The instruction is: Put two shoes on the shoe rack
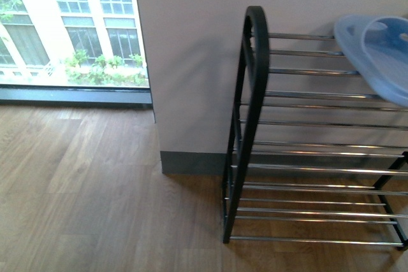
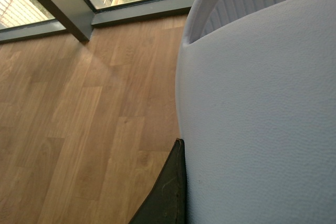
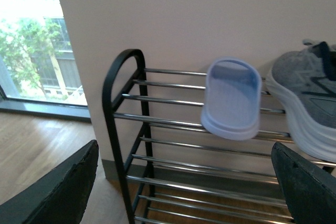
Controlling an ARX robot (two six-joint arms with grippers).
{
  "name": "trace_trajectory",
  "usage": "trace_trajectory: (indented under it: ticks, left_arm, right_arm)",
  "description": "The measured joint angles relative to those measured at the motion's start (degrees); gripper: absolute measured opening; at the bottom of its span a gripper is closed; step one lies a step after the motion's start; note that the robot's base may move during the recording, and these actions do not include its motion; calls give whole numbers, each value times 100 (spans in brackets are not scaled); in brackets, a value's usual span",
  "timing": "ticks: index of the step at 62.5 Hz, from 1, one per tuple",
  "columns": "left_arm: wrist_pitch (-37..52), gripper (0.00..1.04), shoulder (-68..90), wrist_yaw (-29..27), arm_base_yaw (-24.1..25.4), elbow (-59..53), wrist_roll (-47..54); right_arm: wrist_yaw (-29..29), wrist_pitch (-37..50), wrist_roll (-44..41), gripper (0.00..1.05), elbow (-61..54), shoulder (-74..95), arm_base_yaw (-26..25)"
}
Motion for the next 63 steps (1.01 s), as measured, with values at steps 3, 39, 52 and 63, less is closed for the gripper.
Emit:
trace_trajectory:
  ticks: [3,39,52,63]
  left_arm:
    - [0,2,0,-4,0,0,0]
    - [0,2,-4,33,-17,-7,0]
    - [0,2,-7,31,-15,-7,0]
    - [0,2,-7,24,-15,-7,0]
  right_arm:
    - [-2,0,0,95,0,-4,0]
    - [52,-13,0,96,0,-11,11]
    - [35,-13,0,96,0,-9,13]
    - [35,-13,0,96,0,-9,11]
